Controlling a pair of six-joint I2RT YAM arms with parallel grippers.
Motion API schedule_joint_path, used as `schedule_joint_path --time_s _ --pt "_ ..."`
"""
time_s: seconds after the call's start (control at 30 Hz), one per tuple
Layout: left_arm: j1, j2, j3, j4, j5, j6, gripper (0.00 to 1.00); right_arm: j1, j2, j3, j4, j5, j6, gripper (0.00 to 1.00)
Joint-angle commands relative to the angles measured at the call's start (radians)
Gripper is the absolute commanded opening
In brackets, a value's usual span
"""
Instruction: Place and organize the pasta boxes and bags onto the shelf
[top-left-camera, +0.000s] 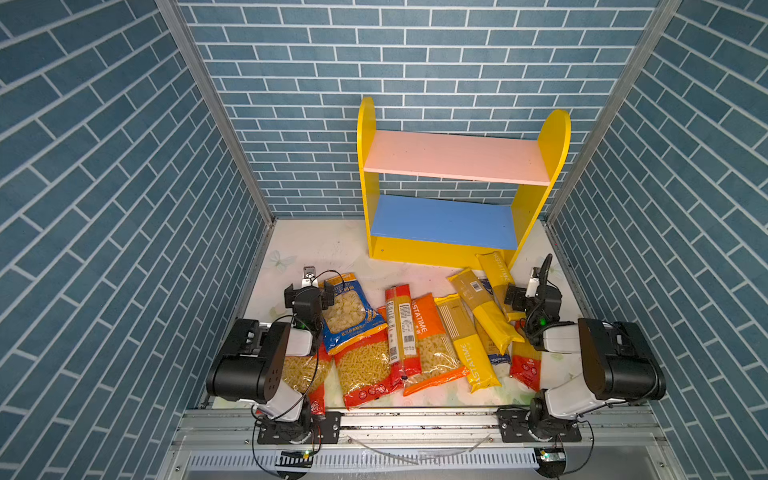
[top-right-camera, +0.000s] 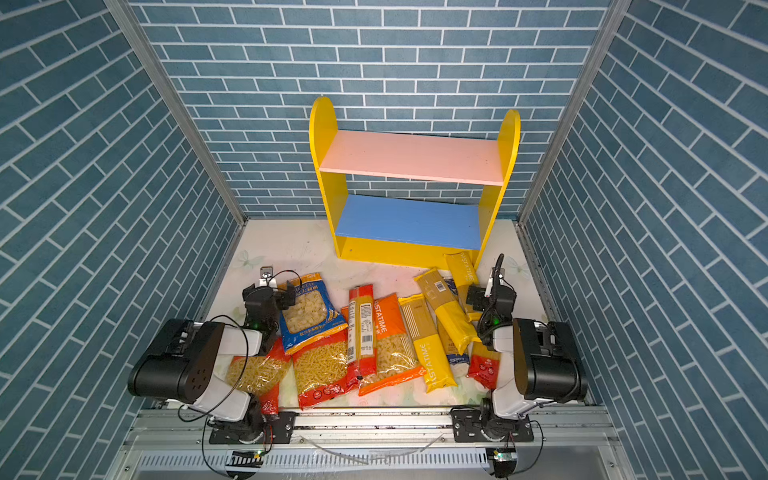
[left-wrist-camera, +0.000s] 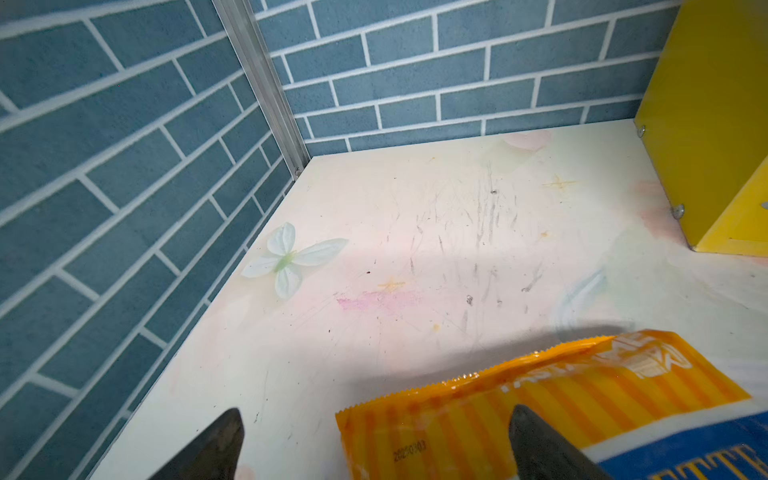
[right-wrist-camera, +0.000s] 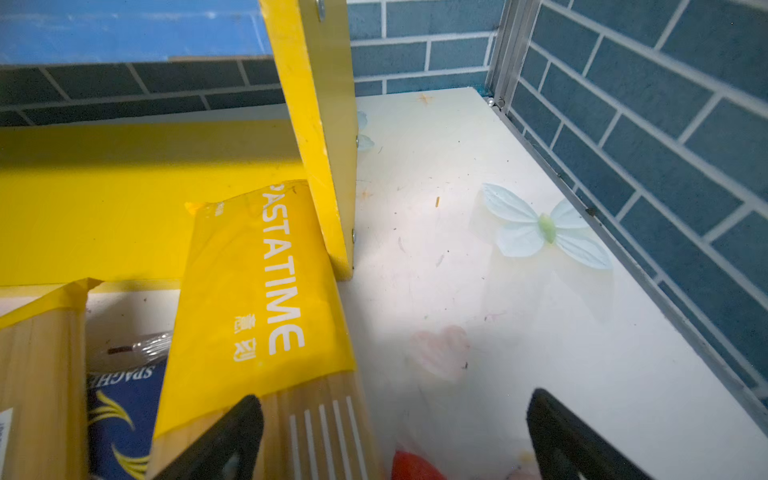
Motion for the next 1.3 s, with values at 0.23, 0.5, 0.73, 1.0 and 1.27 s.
schedule_joint_path --time_s 0.23,0.5,0.73,1.0,1.27 --pt "0.007 -0.012 0.015 0.003 0.002 -0.002 1.00 -0.007 0.003 0.031 0.007 -0.051 -0.045 0.99" --pt "0.007 -0.012 0.015 0.002 0.002 -0.002 1.00 -0.006 0.004 0.032 0.007 -0.051 -0.045 0.99" --pt "0.007 -0.013 0.014 0.001 0.002 -0.002 1.00 -0.006 0.004 0.032 0.007 -0.051 -0.045 0.99" --pt "0.007 -0.012 0.016 0.001 0.002 -0.002 1.00 -0.006 0.004 0.033 0.007 -0.052 -0.045 0.99" --pt "0.008 -0.013 0.016 -0.001 0.001 -0.004 1.00 -0.013 0.006 0.036 0.000 -0.046 -0.033 0.99"
